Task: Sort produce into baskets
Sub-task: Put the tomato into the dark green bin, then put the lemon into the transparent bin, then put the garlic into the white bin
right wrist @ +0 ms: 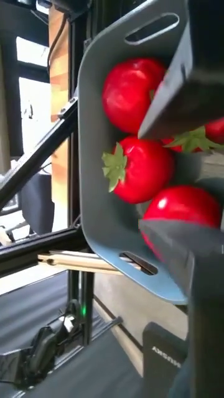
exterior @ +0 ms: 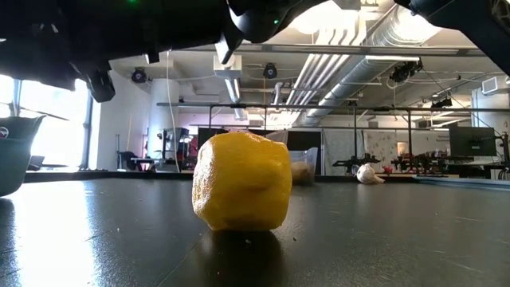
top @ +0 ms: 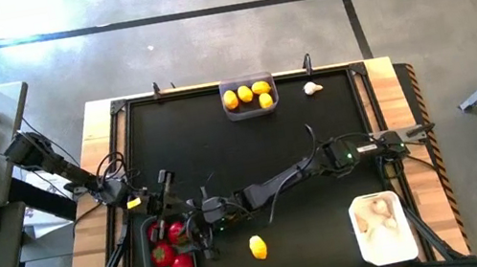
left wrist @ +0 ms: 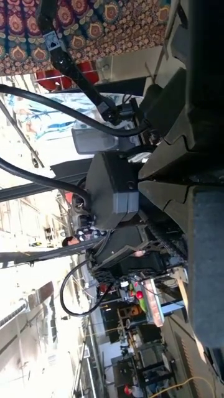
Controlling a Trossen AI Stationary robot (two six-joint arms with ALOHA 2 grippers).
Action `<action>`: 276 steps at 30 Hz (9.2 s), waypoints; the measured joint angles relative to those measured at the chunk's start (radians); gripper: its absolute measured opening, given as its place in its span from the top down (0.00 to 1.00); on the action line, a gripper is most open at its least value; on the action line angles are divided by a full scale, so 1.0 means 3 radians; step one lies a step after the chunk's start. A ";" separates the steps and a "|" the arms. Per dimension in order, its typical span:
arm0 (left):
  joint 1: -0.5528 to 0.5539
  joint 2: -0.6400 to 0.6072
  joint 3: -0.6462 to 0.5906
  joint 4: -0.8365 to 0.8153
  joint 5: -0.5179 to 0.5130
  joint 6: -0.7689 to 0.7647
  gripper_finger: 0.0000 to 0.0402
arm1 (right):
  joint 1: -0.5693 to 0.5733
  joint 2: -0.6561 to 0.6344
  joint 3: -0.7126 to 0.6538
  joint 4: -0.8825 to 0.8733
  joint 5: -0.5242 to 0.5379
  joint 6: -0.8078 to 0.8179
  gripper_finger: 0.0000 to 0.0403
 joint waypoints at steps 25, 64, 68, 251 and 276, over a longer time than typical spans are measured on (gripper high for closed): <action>0.0253 0.0004 0.0000 -0.0070 -0.0415 -0.0466 1.00 | -0.0142 -0.0664 -0.1381 -0.0196 0.0812 -0.0287 1.00; 0.0306 0.0004 0.0003 -0.0512 -0.0521 -0.0346 1.00 | 0.1012 -0.2021 -0.2490 -0.1139 0.1588 0.3718 0.57; 0.0306 0.0004 0.0003 -0.0514 -0.0541 -0.0236 1.00 | 0.0948 -0.1904 -0.2490 -0.1127 0.1338 0.3940 0.47; 0.2355 -0.0532 -0.0306 -0.0494 0.1253 -0.1403 1.00 | -0.3227 -0.2857 -0.4690 -0.0404 0.2346 0.1490 0.35; 0.2405 -0.1413 -0.0306 -0.1231 0.1505 -0.1173 1.00 | -0.2752 -0.3740 -0.4704 -0.1335 0.2326 0.1227 0.76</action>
